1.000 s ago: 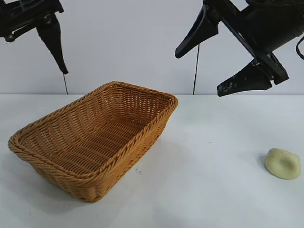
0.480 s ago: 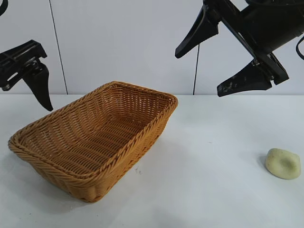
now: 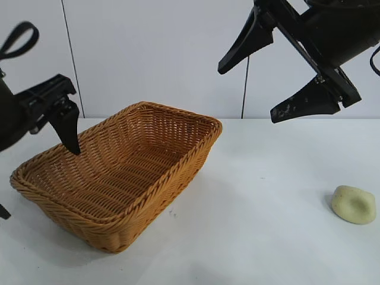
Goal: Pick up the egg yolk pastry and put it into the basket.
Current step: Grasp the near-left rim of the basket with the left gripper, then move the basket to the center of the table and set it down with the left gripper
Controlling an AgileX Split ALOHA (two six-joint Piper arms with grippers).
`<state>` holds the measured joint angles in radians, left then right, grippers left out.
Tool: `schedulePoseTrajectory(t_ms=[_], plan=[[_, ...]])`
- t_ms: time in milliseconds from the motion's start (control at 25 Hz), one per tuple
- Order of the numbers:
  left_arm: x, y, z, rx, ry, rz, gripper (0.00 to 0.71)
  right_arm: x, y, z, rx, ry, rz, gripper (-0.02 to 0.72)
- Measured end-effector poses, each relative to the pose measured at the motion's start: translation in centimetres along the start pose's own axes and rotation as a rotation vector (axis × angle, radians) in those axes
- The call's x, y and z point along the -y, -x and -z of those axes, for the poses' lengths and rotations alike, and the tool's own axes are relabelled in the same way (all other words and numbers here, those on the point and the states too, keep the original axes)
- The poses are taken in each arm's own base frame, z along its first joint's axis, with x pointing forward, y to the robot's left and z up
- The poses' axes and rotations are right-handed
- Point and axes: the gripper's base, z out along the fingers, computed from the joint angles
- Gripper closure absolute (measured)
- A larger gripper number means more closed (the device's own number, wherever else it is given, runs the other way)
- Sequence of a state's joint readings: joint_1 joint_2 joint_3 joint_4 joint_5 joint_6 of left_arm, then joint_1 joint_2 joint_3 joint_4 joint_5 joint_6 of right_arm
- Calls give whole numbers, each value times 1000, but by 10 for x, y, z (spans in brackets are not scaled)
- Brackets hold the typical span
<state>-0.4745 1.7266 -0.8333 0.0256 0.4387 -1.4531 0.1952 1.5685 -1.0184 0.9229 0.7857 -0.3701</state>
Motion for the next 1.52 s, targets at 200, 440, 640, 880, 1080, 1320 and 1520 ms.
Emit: schedulePoseTrajectory(t_ms=[200, 440, 640, 880, 1080, 1320, 1520], plan=[[1, 0, -7, -3, -4, 5, 15, 0, 0, 0, 0, 0, 0, 8], [1, 0, -7, -3, -4, 6, 158, 0, 0, 0, 0, 0, 0, 8], [0, 0, -7, -4, -3, 7, 486, 0, 0, 0, 0, 0, 0, 8], [2, 3, -7, -7, -15, 3, 630, 0, 0, 0, 0, 0, 0, 8], [19, 32, 11, -56, -43, -72, 632, 0, 0, 0, 0, -1, 1, 8], [49, 59, 28, -154, -109, -343, 632, 0, 0, 0, -1, -2, 2, 8], [66, 69, 26, -166, -89, -569, 632, 0, 0, 0, -5, 0, 2, 8]])
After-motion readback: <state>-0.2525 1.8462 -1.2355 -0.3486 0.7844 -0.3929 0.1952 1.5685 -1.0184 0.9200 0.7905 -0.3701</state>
